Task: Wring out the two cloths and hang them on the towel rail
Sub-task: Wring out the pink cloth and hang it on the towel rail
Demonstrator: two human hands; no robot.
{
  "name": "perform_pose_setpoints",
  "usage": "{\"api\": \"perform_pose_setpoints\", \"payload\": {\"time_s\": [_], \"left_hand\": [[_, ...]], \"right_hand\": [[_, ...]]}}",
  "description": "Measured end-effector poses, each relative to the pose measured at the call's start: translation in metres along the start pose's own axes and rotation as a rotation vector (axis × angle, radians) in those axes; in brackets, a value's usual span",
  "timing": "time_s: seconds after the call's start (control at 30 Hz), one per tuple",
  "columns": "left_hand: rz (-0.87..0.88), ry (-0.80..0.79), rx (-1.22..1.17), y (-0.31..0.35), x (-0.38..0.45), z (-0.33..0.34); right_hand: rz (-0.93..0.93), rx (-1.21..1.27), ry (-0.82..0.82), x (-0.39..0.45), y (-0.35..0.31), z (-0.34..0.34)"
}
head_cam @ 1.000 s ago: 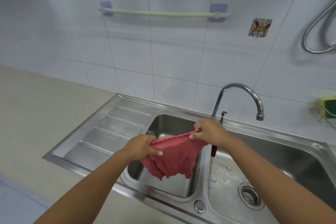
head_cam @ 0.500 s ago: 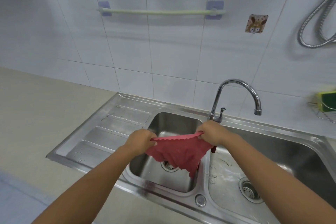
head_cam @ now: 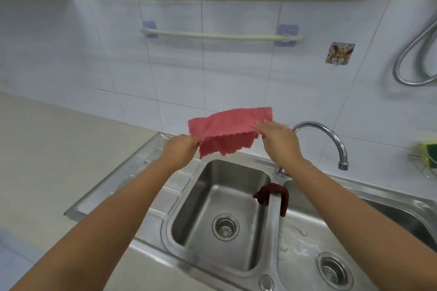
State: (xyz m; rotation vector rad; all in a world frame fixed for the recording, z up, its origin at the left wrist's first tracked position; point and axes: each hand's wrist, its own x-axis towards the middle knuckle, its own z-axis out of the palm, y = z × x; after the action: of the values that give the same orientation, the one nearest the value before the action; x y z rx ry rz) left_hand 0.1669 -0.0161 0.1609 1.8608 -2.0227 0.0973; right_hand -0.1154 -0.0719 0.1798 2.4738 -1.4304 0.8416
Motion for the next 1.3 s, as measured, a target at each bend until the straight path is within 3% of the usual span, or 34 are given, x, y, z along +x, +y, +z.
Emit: {"api": "perform_pose_setpoints", "payload": {"time_s": [0.03, 0.07, 0.1, 0.2, 0.3, 0.43, 0.57, 0.63, 0.67, 0.73, 0.8, 0.83, 0.87, 0.9, 0.97, 1.0, 1.03, 1.17, 1.3], "left_hand": [[-0.034, -0.316, 0.054, -0.004, -0.007, 0.004], [-0.045, -0.517, 0.035, -0.009, -0.015, 0.010], [-0.052, -0.558, 0.010, -0.012, -0.020, 0.016], [-0.049, -0.343, -0.067, -0.008, -0.022, 0.024], [-0.079, -0.270, -0.120, -0.007, -0.029, 0.028], [-0.137, -0.328, -0.246, -0.022, -0.045, 0.036], [-0.152, -0.460, -0.282, -0.027, -0.056, 0.034], [-0.165, -0.420, -0.232, -0.026, -0.050, 0.025], [-0.181, -0.331, -0.209, -0.025, -0.045, 0.019], [-0.222, 0.009, -0.233, -0.021, -0.025, -0.002], [-0.173, 0.445, -0.342, -0.016, -0.007, -0.027], [-0.098, 0.590, -0.299, -0.016, 0.000, -0.036], [-0.020, 0.577, -0.180, -0.020, 0.005, -0.044], [0.036, 0.397, -0.075, -0.027, 0.007, -0.048], [0.021, -0.261, 0.056, -0.038, 0.003, -0.041], [0.017, -0.467, 0.066, -0.044, -0.001, -0.034], [0.013, -0.528, 0.062, -0.049, -0.003, -0.029], [-0.002, -0.406, -0.109, -0.057, 0.001, -0.023], [-0.064, -0.207, -0.180, -0.071, 0.005, -0.021]], "right_hand": [[0.028, -0.102, -0.335, -0.008, 0.002, 0.005], [0.076, -0.127, -0.635, -0.017, 0.005, 0.012], [0.115, -0.078, -0.774, -0.024, 0.009, 0.019], [0.227, 0.109, -0.642, -0.030, 0.010, 0.025], [0.278, 0.236, -0.611, -0.035, 0.010, 0.030], [0.374, 0.559, -0.725, -0.045, 0.017, 0.026], [0.284, 0.444, -0.905, -0.043, 0.012, 0.018], [0.278, 0.391, -0.859, -0.035, 0.003, 0.018], [0.285, 0.358, -0.759, -0.028, -0.004, 0.016], [0.297, 0.313, -0.363, -0.009, -0.020, 0.009], [0.207, 0.281, 0.160, 0.012, -0.035, -0.002], [0.128, 0.216, 0.347, 0.021, -0.039, -0.007], [0.070, 0.105, 0.388, 0.027, -0.038, -0.010], [0.033, -0.001, 0.253, 0.030, -0.034, -0.010], [0.079, -0.114, -0.375, 0.023, -0.027, -0.001], [0.118, -0.099, -0.647, 0.018, -0.025, 0.008], [0.149, -0.059, -0.760, 0.014, -0.024, 0.016], [0.264, 0.113, -0.630, 0.020, -0.031, 0.026], [0.431, 0.285, -0.343, 0.021, -0.042, 0.034]]}}
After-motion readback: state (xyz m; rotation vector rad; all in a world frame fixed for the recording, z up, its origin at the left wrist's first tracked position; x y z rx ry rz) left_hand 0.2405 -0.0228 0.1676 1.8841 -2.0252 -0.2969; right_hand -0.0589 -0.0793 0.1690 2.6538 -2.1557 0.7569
